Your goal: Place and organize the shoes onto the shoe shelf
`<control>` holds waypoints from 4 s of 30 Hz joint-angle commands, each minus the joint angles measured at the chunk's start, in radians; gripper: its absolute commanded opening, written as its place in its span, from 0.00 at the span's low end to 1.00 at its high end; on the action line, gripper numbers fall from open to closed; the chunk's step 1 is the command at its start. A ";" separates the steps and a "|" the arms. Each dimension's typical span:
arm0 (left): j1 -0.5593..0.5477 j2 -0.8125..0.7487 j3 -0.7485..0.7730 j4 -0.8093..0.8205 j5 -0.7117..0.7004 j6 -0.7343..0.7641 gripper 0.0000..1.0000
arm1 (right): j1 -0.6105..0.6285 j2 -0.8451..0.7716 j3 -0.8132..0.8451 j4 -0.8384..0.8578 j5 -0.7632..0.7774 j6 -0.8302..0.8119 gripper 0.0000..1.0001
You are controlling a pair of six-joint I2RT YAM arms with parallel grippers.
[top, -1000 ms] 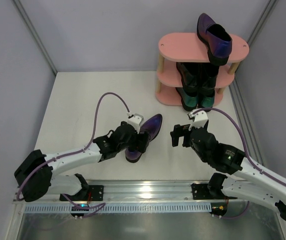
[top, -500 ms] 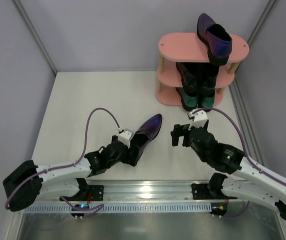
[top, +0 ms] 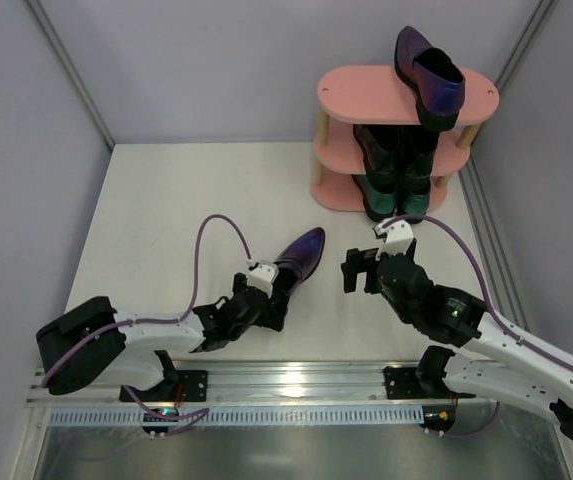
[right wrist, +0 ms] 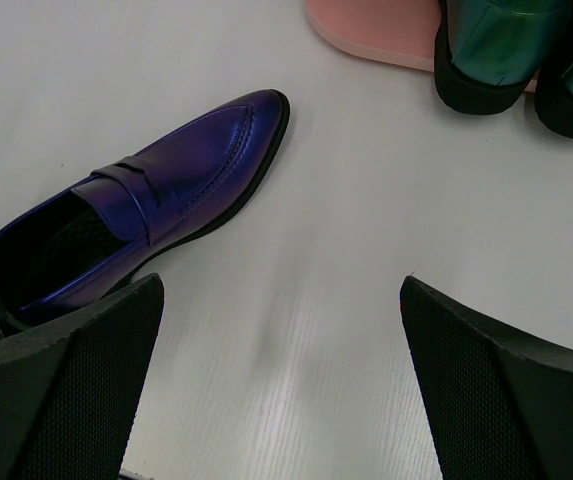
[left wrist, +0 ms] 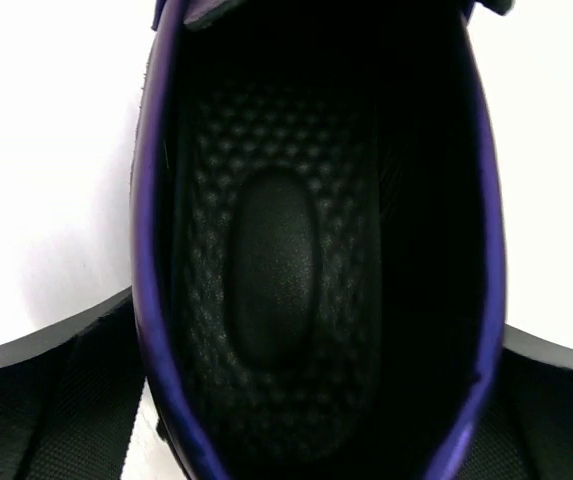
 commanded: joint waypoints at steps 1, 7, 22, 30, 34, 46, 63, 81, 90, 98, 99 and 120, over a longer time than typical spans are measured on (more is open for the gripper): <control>0.002 0.028 0.033 0.082 -0.063 0.001 0.93 | 0.007 -0.014 -0.002 0.014 0.027 0.008 1.00; 0.002 0.056 0.075 0.054 -0.045 0.042 0.47 | 0.006 -0.014 -0.009 0.019 0.023 0.008 1.00; 0.002 -0.024 0.130 -0.053 -0.017 0.077 1.00 | 0.006 -0.030 -0.014 0.010 0.021 0.005 1.00; 0.002 0.012 0.164 -0.059 -0.017 0.111 1.00 | 0.007 -0.030 -0.012 0.007 0.024 0.005 1.00; 0.002 0.114 0.200 -0.040 0.011 0.136 0.95 | 0.007 -0.030 -0.012 0.005 0.026 0.006 1.00; 0.002 0.142 0.243 -0.084 0.028 0.120 0.00 | 0.007 -0.056 -0.017 -0.016 0.036 0.003 1.00; -0.022 -0.227 0.308 -0.444 -0.090 -0.032 0.00 | 0.007 -0.138 -0.006 -0.096 0.118 0.031 1.00; -0.084 -0.068 1.077 -0.786 -0.341 0.103 0.00 | 0.007 -0.254 0.038 -0.288 0.244 0.143 1.00; -0.084 0.232 1.515 -0.681 -0.445 0.365 0.00 | 0.007 -0.280 0.049 -0.269 0.201 0.128 1.00; -0.055 0.495 1.838 -0.399 -0.531 0.523 0.00 | 0.007 -0.263 0.058 -0.237 0.116 0.135 1.00; -0.050 0.553 1.878 -0.388 -0.534 0.531 0.00 | 0.007 -0.258 0.063 -0.228 0.103 0.132 1.00; 0.111 0.923 2.274 -0.062 -0.467 0.424 0.01 | 0.007 -0.247 0.087 -0.210 0.003 0.096 1.00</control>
